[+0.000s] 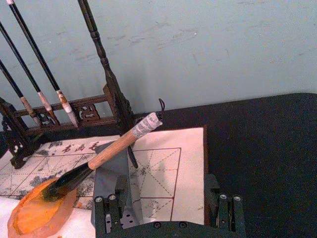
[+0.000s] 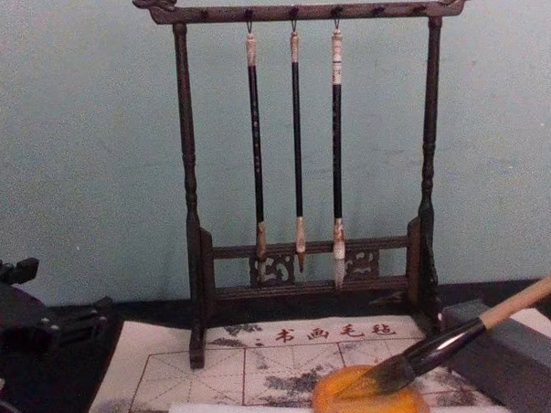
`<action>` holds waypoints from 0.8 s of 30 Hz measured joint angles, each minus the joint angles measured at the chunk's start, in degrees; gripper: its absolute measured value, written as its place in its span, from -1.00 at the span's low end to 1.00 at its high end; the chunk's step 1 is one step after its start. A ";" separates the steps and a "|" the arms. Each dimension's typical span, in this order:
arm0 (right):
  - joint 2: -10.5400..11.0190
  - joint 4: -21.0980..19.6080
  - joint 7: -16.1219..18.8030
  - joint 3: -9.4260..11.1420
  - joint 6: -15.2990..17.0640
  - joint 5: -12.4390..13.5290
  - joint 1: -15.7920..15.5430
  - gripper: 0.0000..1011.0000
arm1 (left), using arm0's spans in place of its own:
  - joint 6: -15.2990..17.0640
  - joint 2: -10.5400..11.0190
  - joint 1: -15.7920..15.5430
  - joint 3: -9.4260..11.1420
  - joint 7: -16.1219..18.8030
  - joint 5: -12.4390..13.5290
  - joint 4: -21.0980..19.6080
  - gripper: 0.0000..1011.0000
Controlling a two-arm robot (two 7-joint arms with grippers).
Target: Pick up the brush from the inkstone, write on the paper, then place the brush back to its original position.
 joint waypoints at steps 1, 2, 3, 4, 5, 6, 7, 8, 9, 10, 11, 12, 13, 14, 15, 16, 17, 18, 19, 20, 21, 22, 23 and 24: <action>0.00 0.00 0.00 0.00 0.00 0.00 0.00 0.98 | 0.00 0.00 0.00 0.00 0.00 0.00 0.00 0.98; 0.00 0.00 0.00 0.00 0.00 0.00 0.00 0.98 | 0.00 0.00 0.00 0.00 0.00 0.00 0.00 0.98; 0.00 0.00 0.00 0.00 0.00 0.00 0.00 0.98 | 0.00 0.00 0.00 0.00 0.00 0.00 0.00 0.98; 0.00 0.00 0.00 0.00 0.00 0.00 0.00 0.98 | 0.00 0.00 0.00 0.00 0.00 0.00 0.00 0.98; 0.00 0.00 0.00 0.00 0.00 0.00 0.00 0.98 | 0.00 0.00 0.00 0.00 0.00 0.00 0.00 0.98; 0.00 0.00 0.00 0.00 0.00 0.00 0.00 0.98 | 0.00 0.00 0.00 0.00 0.00 0.00 0.00 0.98; 0.00 0.00 0.00 0.00 0.00 0.00 0.00 0.98 | 0.00 0.00 0.00 0.00 0.00 0.00 0.00 0.98; 0.00 0.00 0.00 0.00 0.00 0.00 0.00 0.98 | 0.00 0.00 0.00 0.00 0.00 0.00 0.00 0.98; 0.00 0.00 0.00 0.00 0.00 0.00 0.00 0.98 | 0.00 0.00 0.00 0.00 0.00 0.00 0.00 0.98; 0.00 0.00 0.00 0.00 0.00 0.00 0.00 0.98 | 0.00 0.00 0.00 0.00 0.00 0.00 0.00 0.98; 0.00 0.00 0.00 0.00 0.00 0.00 0.00 0.98 | 0.00 0.00 0.00 0.00 0.00 0.00 0.00 0.98; 0.00 0.00 0.00 0.00 0.00 0.00 0.00 0.98 | 0.00 0.00 0.00 0.00 0.00 0.00 0.00 0.98; 0.00 0.00 0.00 0.00 0.00 0.00 0.00 0.98 | 0.00 0.00 0.00 0.00 0.00 0.00 0.00 0.98; 0.00 0.00 0.00 0.00 0.00 0.00 0.00 0.98 | 0.00 0.00 0.00 0.00 0.00 0.00 0.00 0.98; 0.00 0.00 0.00 0.00 0.00 0.00 0.00 0.98 | 0.00 0.00 0.00 0.00 0.00 0.00 0.00 0.98; 0.00 0.00 0.00 0.00 0.00 0.00 0.00 0.98 | 0.00 0.00 0.00 0.00 0.00 0.00 0.00 0.98; 0.00 0.00 0.00 0.00 0.00 0.00 0.00 0.98 | 0.00 0.00 0.00 0.00 0.00 0.00 0.00 0.98; 0.00 0.00 0.00 0.00 0.00 0.00 0.00 0.98 | 0.00 0.00 0.00 0.00 0.00 0.00 0.00 0.98; 0.00 0.00 0.00 0.00 0.00 0.00 0.00 0.98 | 0.00 0.00 0.00 0.00 0.00 0.00 0.00 0.98; 0.00 0.00 0.00 0.00 0.00 0.00 0.00 0.98 | 0.00 0.00 0.00 0.00 0.00 0.00 0.00 0.98; 0.00 0.00 0.00 0.00 0.00 0.00 0.00 0.98 | 0.00 0.00 0.00 0.00 0.00 0.00 0.00 0.98; 0.00 0.00 0.00 0.00 0.00 0.00 0.00 0.98 | 0.00 0.00 0.00 0.00 0.00 0.00 0.00 0.98; 0.00 0.00 0.00 0.00 0.00 0.00 0.00 0.98 | 0.00 0.00 0.00 0.00 0.00 0.00 0.00 0.98; 0.00 0.00 0.00 0.00 0.00 0.00 0.00 0.98 | 0.00 0.00 0.00 0.00 0.00 0.00 0.00 0.98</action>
